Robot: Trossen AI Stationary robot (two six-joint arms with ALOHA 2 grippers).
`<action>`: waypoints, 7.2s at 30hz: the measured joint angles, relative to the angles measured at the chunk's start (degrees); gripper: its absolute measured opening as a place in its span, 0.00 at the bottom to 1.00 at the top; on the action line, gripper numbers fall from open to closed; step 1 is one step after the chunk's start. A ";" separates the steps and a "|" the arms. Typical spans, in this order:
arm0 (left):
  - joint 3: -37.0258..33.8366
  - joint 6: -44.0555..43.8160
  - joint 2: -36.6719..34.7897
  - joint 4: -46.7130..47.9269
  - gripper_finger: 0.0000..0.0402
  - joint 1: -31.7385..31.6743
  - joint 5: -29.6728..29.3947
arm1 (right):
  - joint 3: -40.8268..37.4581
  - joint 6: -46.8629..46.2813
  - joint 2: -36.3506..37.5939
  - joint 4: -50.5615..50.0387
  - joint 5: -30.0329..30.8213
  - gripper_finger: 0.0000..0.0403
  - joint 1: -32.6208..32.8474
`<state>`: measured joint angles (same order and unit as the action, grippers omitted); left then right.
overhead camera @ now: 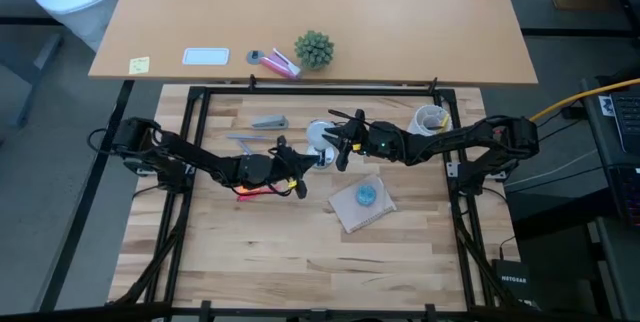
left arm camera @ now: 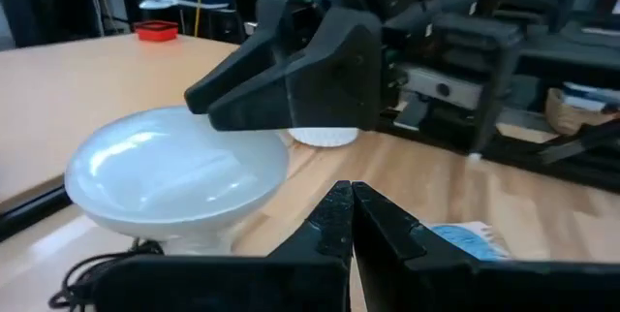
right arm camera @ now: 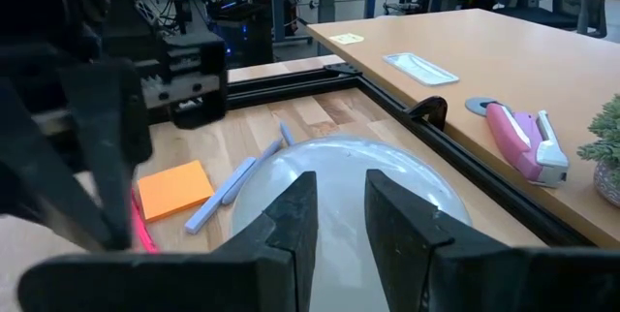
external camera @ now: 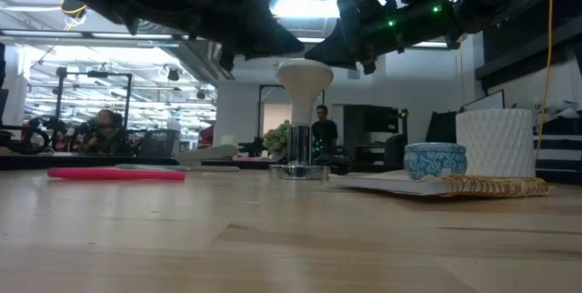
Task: Screw lightbulb
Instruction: Insert the lightbulb into the lamp
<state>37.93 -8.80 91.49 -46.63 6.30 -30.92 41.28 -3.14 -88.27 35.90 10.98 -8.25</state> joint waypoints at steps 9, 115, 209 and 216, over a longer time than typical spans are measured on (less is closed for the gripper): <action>0.00 0.28 0.77 -0.49 0.00 -2.56 -0.96 | 0.00 0.00 0.00 -0.02 -0.02 0.22 -0.02; 0.02 4.51 3.22 -0.36 0.00 -3.91 -15.10 | -0.04 0.00 -0.07 -0.95 -0.35 0.22 0.02; 6.40 -5.64 19.72 0.26 0.00 -9.48 -2.82 | 0.15 0.70 0.15 -0.23 0.07 0.22 -0.02; 6.32 -4.34 19.37 0.10 0.00 -7.27 -5.11 | 0.11 0.63 0.15 -0.30 0.11 0.22 -0.02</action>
<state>44.25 -13.14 110.87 -46.53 -0.97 -36.03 41.39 -2.50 -88.12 35.60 11.10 -8.27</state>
